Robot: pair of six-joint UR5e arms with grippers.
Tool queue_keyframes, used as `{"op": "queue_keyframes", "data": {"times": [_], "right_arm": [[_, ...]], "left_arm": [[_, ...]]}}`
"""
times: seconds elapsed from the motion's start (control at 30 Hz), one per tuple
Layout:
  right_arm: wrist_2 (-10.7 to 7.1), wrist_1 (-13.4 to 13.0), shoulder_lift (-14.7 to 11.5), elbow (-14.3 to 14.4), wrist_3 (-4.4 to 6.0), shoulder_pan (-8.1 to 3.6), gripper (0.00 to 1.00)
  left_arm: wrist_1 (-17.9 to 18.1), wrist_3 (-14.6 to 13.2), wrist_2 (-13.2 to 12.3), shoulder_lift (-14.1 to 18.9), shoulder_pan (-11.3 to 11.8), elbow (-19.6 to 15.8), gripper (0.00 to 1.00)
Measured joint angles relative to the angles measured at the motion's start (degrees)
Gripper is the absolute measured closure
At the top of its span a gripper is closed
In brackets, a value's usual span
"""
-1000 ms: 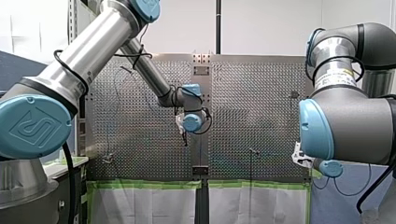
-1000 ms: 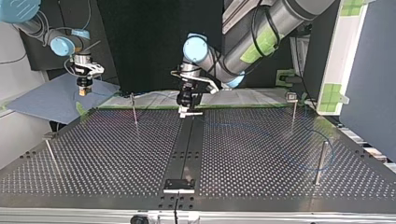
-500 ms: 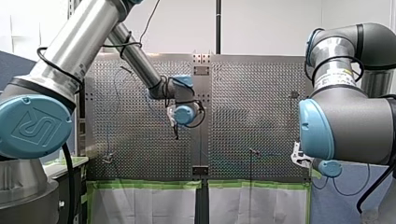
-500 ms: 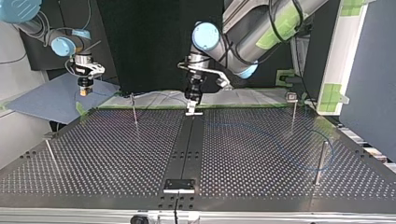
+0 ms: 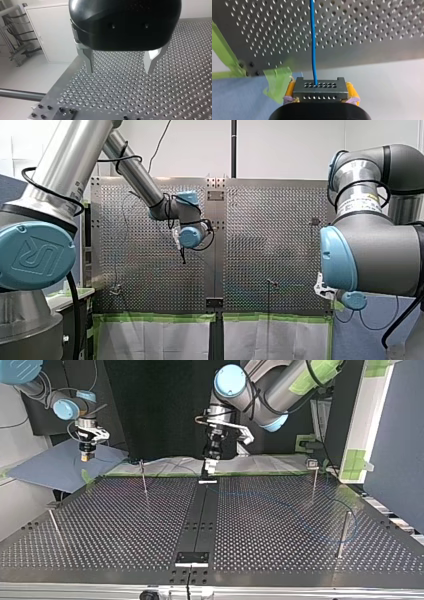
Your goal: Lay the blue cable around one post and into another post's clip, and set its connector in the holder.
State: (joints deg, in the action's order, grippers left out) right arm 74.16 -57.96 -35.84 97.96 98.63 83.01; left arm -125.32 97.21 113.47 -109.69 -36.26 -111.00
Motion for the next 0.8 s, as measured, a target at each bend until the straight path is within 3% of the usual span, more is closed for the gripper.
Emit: {"op": "queue_keyframes", "data": {"times": [0.23,0.33,0.6,0.8], "right_arm": [[3.34,0.2,-0.4,0.0,-1.27,-0.60,1.00],[3.74,0.3,-1.4,0.0,-1.62,-0.47,1.00],[4.05,1.9,-5.1,0.0,-1.28,0.49,1.00],[4.11,2.7,-8.1,0.0,-1.26,0.92,1.00]], "left_arm": [[0.1,0.1,0.0,3.4,0.2,-3.4,0.00],[0.1,0.1,0.0,4.8,0.3,-4.8,0.00],[0.2,0.2,0.1,8.2,0.5,-8.3,0.00],[0.2,0.2,0.1,9.1,0.5,-11.0,0.00]]}}
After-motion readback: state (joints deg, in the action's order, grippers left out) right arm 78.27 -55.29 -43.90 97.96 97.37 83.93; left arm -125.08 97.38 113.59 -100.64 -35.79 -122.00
